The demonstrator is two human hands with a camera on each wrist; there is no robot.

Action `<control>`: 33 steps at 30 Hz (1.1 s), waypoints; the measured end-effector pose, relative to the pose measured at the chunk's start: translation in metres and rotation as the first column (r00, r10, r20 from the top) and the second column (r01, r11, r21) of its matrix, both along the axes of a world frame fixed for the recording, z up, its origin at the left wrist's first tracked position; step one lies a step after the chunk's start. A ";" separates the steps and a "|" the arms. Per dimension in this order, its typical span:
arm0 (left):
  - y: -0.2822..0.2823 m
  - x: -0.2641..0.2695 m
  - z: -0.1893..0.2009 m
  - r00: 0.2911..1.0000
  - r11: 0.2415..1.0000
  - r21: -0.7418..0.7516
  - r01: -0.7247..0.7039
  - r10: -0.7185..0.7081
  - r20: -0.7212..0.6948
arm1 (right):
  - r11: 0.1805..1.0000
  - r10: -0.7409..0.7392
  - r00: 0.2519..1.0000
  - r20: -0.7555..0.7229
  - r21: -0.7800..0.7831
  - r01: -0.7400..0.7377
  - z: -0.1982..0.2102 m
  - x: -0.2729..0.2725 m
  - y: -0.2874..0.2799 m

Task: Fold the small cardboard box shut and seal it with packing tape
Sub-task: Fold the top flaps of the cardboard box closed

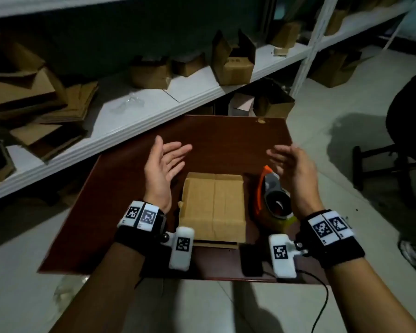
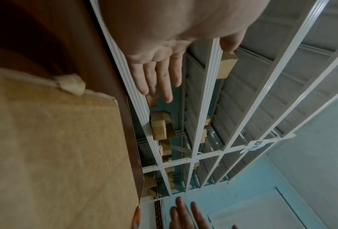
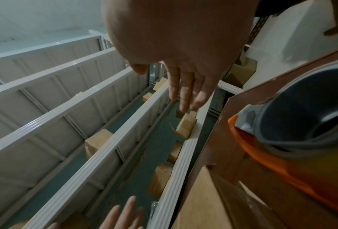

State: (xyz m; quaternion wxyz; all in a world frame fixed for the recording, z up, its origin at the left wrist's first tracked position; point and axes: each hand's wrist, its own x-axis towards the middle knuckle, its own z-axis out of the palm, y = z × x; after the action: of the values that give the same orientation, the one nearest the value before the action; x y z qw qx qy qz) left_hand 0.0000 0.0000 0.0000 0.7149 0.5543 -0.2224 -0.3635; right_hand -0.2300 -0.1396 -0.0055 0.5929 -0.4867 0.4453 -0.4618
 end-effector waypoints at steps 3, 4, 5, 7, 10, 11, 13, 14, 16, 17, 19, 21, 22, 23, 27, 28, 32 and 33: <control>0.001 0.002 -0.005 1.000 0.994 0.113 0.003 -0.001 -0.023 | 0.996 0.061 0.991 -0.120 0.073 -0.052 -0.003 0.002 0.005; 0.002 0.004 -0.006 0.999 0.989 0.148 0.020 -0.016 -0.029 | 0.994 0.082 0.981 -0.173 0.087 -0.068 -0.003 0.003 0.007; 0.002 0.005 -0.008 0.999 0.982 0.184 0.040 -0.035 -0.032 | 0.991 0.111 0.972 -0.206 0.101 -0.092 -0.002 0.005 0.006; 0.004 0.009 -0.013 0.998 0.969 0.241 0.058 -0.048 -0.047 | 0.979 0.174 0.959 -0.225 0.144 -0.143 0.006 0.010 0.005; 0.013 0.014 -0.018 0.995 0.952 0.293 0.094 -0.076 -0.070 | 0.958 0.209 0.952 -0.225 0.242 -0.153 0.015 0.016 0.007; 0.016 0.015 -0.019 0.994 0.945 0.311 0.102 -0.083 -0.073 | 0.952 0.211 0.949 -0.233 0.267 -0.147 0.013 0.017 0.010; 0.019 0.017 -0.021 0.992 0.934 0.336 0.120 -0.100 -0.077 | 0.945 0.231 0.926 -0.298 0.296 -0.141 0.004 0.018 0.016; 0.020 0.018 -0.021 0.992 0.929 0.348 0.122 -0.100 -0.081 | 0.944 0.244 0.911 -0.333 0.298 -0.144 0.000 0.018 0.019; 0.019 0.016 -0.021 0.989 0.915 0.377 0.144 -0.115 -0.097 | 0.940 0.266 0.886 -0.380 0.307 -0.151 -0.007 0.018 0.022; 0.018 0.014 -0.020 0.986 0.907 0.391 0.159 -0.128 -0.106 | 0.935 0.285 0.877 -0.387 0.316 -0.164 -0.008 0.019 0.024; 0.018 0.007 -0.019 0.981 0.888 0.419 0.188 -0.150 -0.120 | 0.926 0.312 0.864 -0.395 0.329 -0.184 -0.005 0.021 0.028; 0.018 0.001 -0.021 0.979 0.865 0.459 0.203 -0.167 -0.117 | 0.918 0.339 0.844 -0.416 0.342 -0.200 -0.007 0.024 0.029; 0.020 -0.001 -0.023 0.978 0.849 0.486 0.208 -0.176 -0.111 | 0.913 0.355 0.829 -0.432 0.351 -0.207 -0.009 0.025 0.029; 0.021 -0.001 -0.026 0.977 0.834 0.509 0.213 -0.185 -0.106 | 0.906 0.372 0.815 -0.444 0.365 -0.215 -0.011 0.026 0.030; 0.028 -0.003 -0.032 0.965 0.787 0.559 0.262 -0.222 -0.139 | 0.878 0.432 0.788 -0.438 0.406 -0.255 -0.012 0.030 0.033; 0.028 -0.005 -0.029 0.959 0.778 0.562 0.280 -0.249 -0.133 | 0.872 0.440 0.789 -0.429 0.415 -0.260 -0.012 0.031 0.033; 0.024 -0.018 -0.012 0.946 0.780 0.549 0.300 -0.315 -0.069 | 0.877 0.418 0.827 -0.377 0.405 -0.258 -0.009 0.026 0.033; 0.023 -0.021 -0.008 0.945 0.785 0.542 0.299 -0.322 -0.055 | 0.886 0.399 0.842 -0.363 0.388 -0.253 -0.008 0.024 0.032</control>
State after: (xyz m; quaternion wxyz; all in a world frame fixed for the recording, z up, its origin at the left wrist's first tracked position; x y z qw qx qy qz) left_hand -0.0210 0.0227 -0.0079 0.4540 0.6970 -0.2124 -0.5128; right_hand -0.2063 -0.1075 -0.0139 0.6216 -0.5419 0.5445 -0.1530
